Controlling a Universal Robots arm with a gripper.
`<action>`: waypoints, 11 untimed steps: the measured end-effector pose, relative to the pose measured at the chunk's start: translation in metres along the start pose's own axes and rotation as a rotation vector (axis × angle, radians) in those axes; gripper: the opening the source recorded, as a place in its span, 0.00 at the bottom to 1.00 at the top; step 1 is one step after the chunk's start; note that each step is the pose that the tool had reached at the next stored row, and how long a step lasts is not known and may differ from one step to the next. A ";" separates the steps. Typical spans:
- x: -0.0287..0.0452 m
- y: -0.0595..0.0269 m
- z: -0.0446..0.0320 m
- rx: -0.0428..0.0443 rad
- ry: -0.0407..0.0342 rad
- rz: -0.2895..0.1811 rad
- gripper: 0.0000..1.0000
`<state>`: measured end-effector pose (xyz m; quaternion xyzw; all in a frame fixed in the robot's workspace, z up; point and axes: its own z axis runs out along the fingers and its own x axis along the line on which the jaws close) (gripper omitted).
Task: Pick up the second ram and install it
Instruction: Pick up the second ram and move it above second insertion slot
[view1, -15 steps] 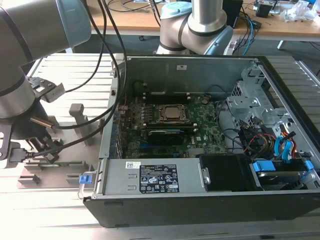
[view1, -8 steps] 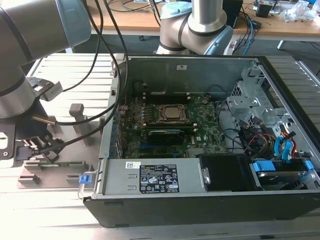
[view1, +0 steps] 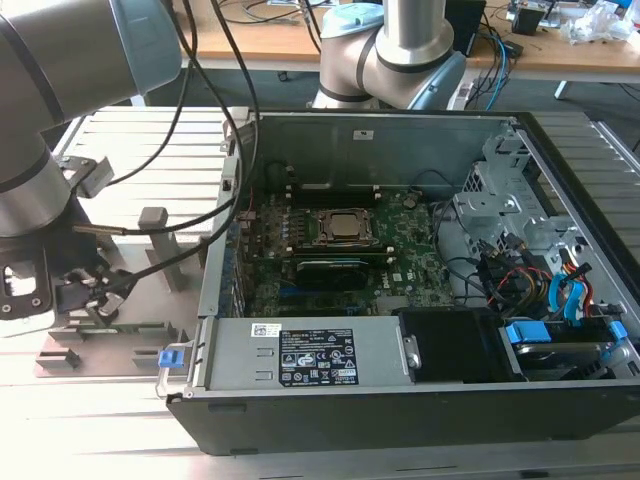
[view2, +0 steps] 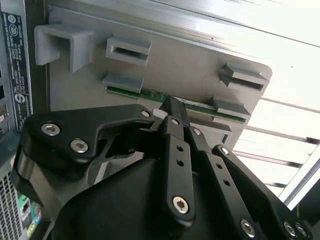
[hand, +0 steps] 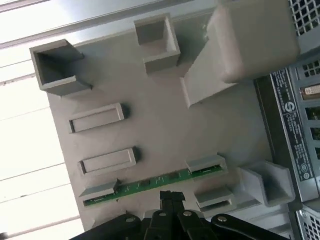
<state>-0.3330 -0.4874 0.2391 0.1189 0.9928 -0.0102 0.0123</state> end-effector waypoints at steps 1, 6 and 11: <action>0.0000 0.0000 0.0000 -0.0010 -0.0006 -0.040 0.11; 0.0000 0.0000 0.0000 -0.0060 -0.0038 -0.222 0.11; 0.0000 0.0000 0.0000 -0.0107 -0.0069 -0.403 0.11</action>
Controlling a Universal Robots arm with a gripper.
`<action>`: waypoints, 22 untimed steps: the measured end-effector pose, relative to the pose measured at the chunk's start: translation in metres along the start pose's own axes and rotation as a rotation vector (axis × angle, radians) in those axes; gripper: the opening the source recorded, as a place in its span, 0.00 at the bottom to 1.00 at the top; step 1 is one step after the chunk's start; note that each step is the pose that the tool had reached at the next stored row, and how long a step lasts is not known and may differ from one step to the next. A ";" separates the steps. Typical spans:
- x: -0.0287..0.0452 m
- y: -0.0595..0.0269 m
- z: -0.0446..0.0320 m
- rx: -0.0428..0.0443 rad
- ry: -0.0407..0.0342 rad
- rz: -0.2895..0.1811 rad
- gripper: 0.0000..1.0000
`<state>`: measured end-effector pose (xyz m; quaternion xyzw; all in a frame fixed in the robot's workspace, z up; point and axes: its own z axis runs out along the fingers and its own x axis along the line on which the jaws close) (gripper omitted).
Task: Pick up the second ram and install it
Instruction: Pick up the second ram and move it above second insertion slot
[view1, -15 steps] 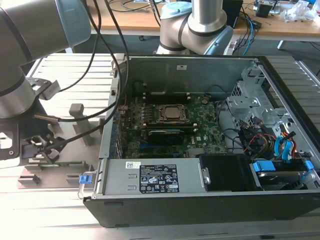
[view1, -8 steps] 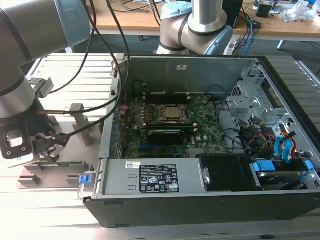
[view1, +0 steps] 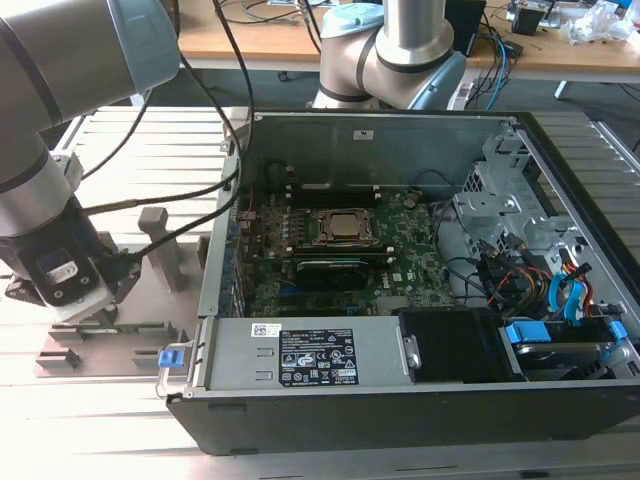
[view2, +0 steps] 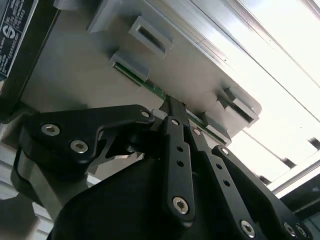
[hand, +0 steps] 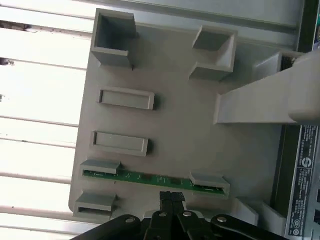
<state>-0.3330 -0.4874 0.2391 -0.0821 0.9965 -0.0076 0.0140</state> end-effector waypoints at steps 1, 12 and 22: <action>0.0000 0.0000 0.0000 -0.0007 -0.0005 -0.025 0.11; 0.0000 0.0000 0.0001 -0.0105 -0.0068 -0.392 0.11; 0.0000 0.0000 0.0003 0.0051 -0.0021 -0.713 0.11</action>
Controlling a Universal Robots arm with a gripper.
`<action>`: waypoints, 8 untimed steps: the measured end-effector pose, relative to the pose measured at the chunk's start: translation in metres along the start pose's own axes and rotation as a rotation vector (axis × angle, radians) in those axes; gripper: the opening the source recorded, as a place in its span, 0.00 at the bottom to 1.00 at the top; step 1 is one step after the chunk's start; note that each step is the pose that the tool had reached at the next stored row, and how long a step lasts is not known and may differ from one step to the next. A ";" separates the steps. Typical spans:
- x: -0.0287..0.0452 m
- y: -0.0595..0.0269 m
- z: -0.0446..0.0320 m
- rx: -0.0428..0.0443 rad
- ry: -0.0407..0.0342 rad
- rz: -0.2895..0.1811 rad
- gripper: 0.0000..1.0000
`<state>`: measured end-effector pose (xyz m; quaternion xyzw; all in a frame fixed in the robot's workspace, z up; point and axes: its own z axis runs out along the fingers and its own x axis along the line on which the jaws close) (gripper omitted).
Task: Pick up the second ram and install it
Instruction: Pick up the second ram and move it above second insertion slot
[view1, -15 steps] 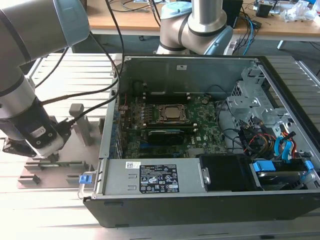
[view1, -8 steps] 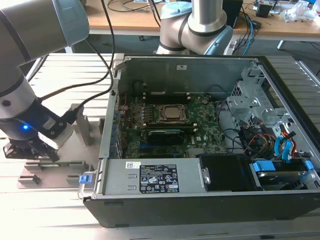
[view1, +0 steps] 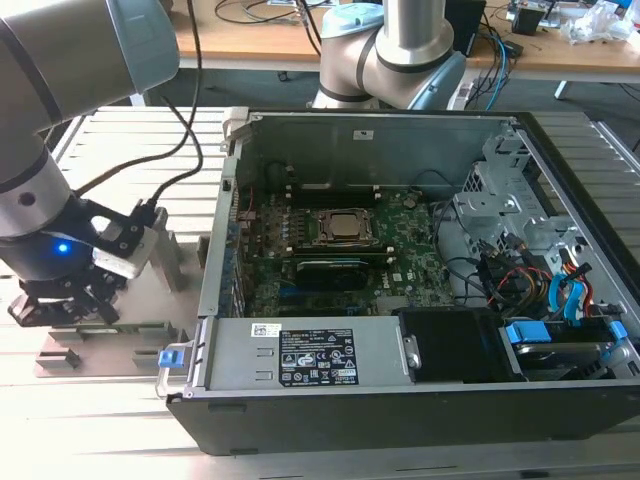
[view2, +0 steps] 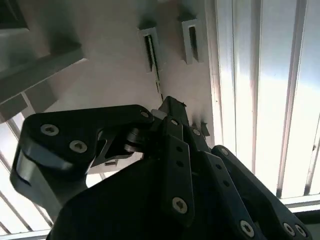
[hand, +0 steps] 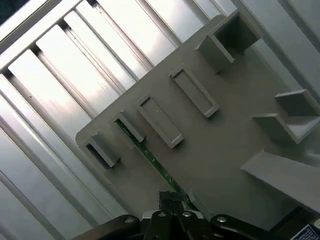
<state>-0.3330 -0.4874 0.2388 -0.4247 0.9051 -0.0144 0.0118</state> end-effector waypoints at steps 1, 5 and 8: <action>0.0000 0.0000 0.0001 0.0017 0.0010 -0.038 0.11; 0.0000 0.0000 0.0001 0.0099 0.0080 -0.163 0.11; 0.0000 0.0000 0.0001 0.0156 0.0124 -0.260 0.11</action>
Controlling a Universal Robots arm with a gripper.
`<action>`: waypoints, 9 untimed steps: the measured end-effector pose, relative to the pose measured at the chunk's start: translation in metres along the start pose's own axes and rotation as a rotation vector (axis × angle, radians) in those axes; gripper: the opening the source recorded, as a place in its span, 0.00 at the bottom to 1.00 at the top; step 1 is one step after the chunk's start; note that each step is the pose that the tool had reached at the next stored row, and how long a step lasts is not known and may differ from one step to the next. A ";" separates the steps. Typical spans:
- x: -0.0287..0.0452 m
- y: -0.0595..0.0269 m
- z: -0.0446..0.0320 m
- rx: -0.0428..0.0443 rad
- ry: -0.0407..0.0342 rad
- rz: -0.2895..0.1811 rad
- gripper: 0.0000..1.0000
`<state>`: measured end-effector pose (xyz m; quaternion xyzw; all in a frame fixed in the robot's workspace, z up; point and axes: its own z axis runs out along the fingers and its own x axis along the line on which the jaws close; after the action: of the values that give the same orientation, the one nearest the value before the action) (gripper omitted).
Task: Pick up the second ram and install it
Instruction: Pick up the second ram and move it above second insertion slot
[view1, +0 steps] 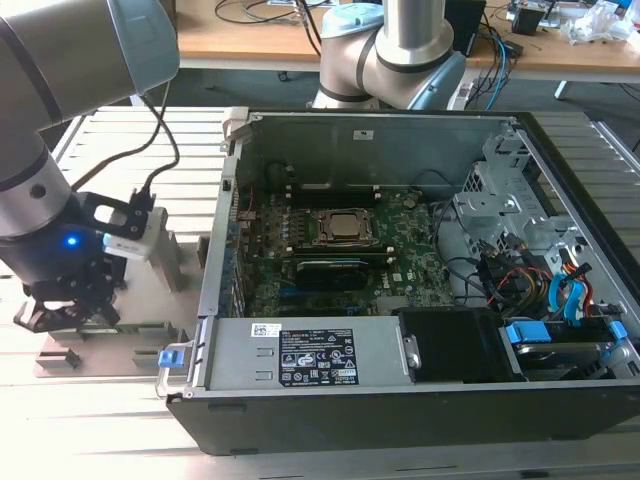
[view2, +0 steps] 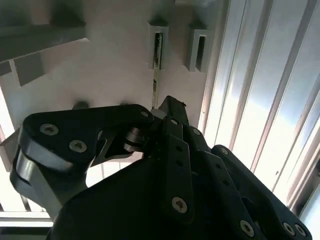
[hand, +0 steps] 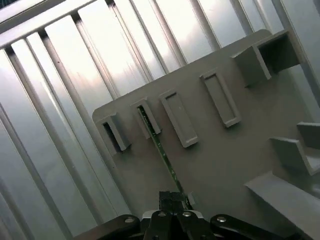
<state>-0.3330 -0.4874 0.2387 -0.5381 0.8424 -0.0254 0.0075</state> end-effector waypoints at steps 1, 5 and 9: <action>0.0000 0.0000 0.0000 0.0016 0.0010 -0.028 0.11; 0.0000 0.0000 0.0000 0.0092 0.0061 -0.168 0.11; 0.0000 0.0000 0.0000 0.0162 0.0079 -0.316 0.11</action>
<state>-0.3330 -0.4874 0.2387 -0.6639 0.7470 -0.0352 0.0045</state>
